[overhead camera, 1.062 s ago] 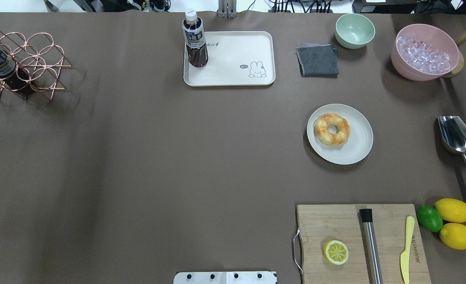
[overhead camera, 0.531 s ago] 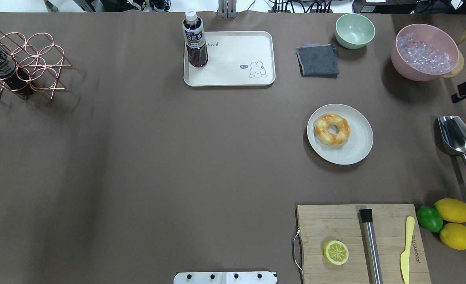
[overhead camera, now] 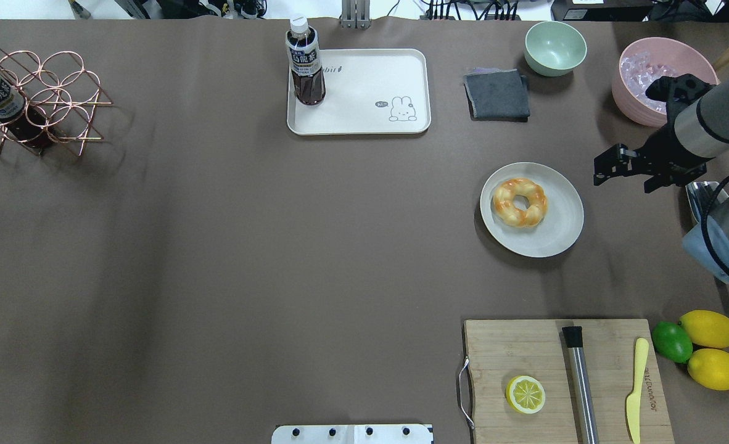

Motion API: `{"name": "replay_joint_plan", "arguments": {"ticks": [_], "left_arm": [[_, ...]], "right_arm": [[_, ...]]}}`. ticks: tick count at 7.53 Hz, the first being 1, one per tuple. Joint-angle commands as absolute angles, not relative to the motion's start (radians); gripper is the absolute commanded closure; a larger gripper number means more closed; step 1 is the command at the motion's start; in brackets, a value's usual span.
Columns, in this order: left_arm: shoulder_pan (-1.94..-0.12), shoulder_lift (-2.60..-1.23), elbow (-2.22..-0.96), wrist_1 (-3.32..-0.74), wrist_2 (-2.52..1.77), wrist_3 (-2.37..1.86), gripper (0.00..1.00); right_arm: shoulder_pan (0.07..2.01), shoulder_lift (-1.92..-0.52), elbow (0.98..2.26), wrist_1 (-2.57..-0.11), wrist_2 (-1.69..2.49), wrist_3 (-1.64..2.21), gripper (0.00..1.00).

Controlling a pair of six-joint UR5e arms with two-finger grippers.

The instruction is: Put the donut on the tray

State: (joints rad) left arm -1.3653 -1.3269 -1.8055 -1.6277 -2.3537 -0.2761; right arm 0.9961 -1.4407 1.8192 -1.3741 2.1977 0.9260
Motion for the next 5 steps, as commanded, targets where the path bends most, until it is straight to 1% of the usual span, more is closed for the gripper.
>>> {"name": "replay_joint_plan", "arguments": {"ticks": [1,3,5], "left_arm": [[-1.359,-1.327,-1.805,-1.628,-2.355,-0.276,0.02],[-1.358,-1.327,-1.805,-1.629,-2.353,-0.276,0.02],[-1.358,-1.327,-1.805,-1.629,-2.353,-0.276,0.02]], "right_arm": [[0.930,-1.482,1.786,-1.226,2.174,1.046,0.11],[0.893,-1.482,1.703,-1.055,2.146,1.136,0.15],[0.858,-1.479,1.680,-1.005,2.116,1.202,0.19]]}}
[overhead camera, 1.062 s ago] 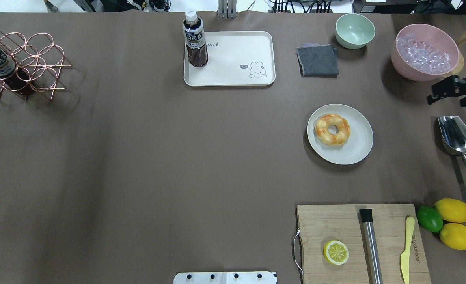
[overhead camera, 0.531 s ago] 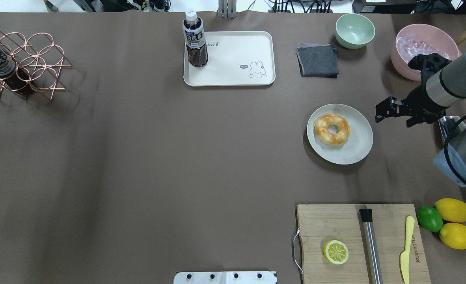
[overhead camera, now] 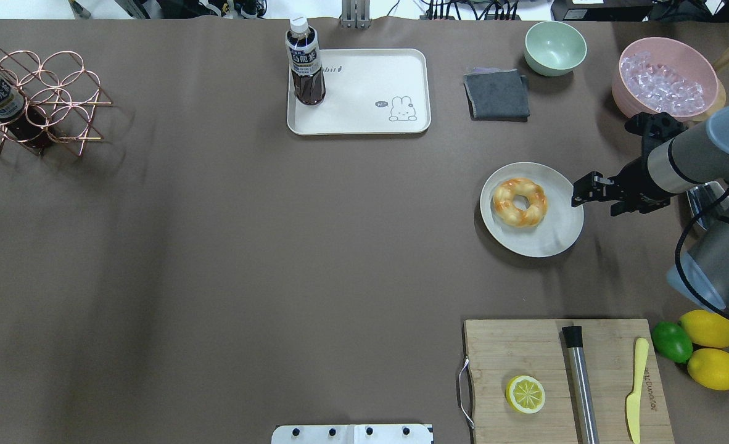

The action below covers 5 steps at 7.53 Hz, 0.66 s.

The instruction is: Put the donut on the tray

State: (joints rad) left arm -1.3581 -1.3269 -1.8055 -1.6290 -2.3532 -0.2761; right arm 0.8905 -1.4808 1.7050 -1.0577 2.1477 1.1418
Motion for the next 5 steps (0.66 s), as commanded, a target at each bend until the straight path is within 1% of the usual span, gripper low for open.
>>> {"name": "replay_joint_plan", "arguments": {"ticks": [1,3,5], "left_arm": [[-1.358,-1.327,-1.805,-1.629,-2.353,-0.276,0.02],[-1.358,-1.327,-1.805,-1.629,-2.355,-0.276,0.02],[-1.358,-1.327,-1.805,-1.629,-2.355,-0.276,0.02]], "right_arm": [[0.842,-1.480,1.680,-1.003,2.093,1.224,0.24],[0.825,-1.482,1.680,-1.003,2.079,1.239,0.28],[0.816,-1.483,1.675,-1.003,2.069,1.250,0.29]]}}
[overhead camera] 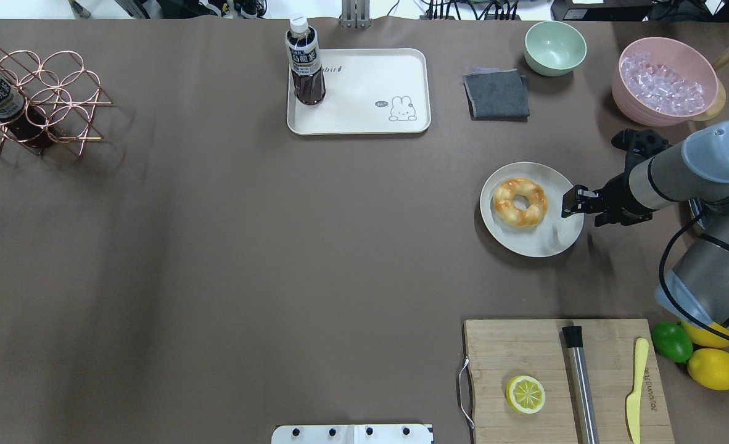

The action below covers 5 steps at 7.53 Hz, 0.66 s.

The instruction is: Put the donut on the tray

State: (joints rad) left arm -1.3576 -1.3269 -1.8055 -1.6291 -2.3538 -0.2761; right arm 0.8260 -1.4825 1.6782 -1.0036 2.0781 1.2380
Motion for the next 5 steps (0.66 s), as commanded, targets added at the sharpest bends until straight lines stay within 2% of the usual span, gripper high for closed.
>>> {"name": "replay_joint_plan", "arguments": {"ticks": [1,3,5], "left_arm": [[-1.358,-1.327,-1.805,-1.629,-2.353,-0.276,0.02],[-1.358,-1.327,-1.807,-1.629,-2.353,-0.276,0.02],[-1.358,-1.327,-1.807,-1.629,-2.355,-0.276,0.02]], "right_arm": [[0.810,-1.485,1.675,-1.003,2.062,1.253,0.30],[0.801,-1.485,1.667,-0.999,2.051,1.269,0.39],[0.798,-1.486,1.672,-0.996,2.051,1.325,0.83]]}}
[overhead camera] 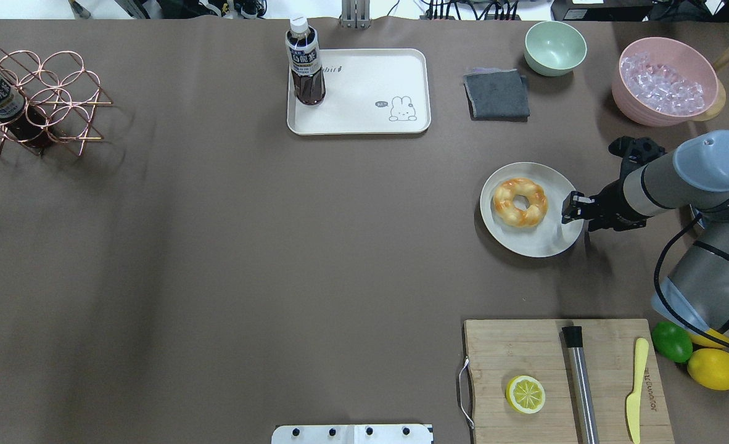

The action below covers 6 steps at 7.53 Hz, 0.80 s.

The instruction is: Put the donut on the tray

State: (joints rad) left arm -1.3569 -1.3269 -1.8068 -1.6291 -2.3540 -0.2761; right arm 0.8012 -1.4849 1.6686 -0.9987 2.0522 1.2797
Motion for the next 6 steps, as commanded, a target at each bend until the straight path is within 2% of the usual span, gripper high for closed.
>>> {"name": "replay_joint_plan", "arguments": {"ticks": [1,6], "left_arm": [[-1.358,-1.327,-1.807,-1.629,-2.353,-0.276,0.02],[-1.356,-1.327,-1.807,-1.628,-2.353,-0.276,0.02]], "right_arm": [[0.795,-1.488,1.672,-0.977,2.043,1.339,1.00],[0.793,-1.473,1.746,-0.977,2.052,1.410,1.00]]}}
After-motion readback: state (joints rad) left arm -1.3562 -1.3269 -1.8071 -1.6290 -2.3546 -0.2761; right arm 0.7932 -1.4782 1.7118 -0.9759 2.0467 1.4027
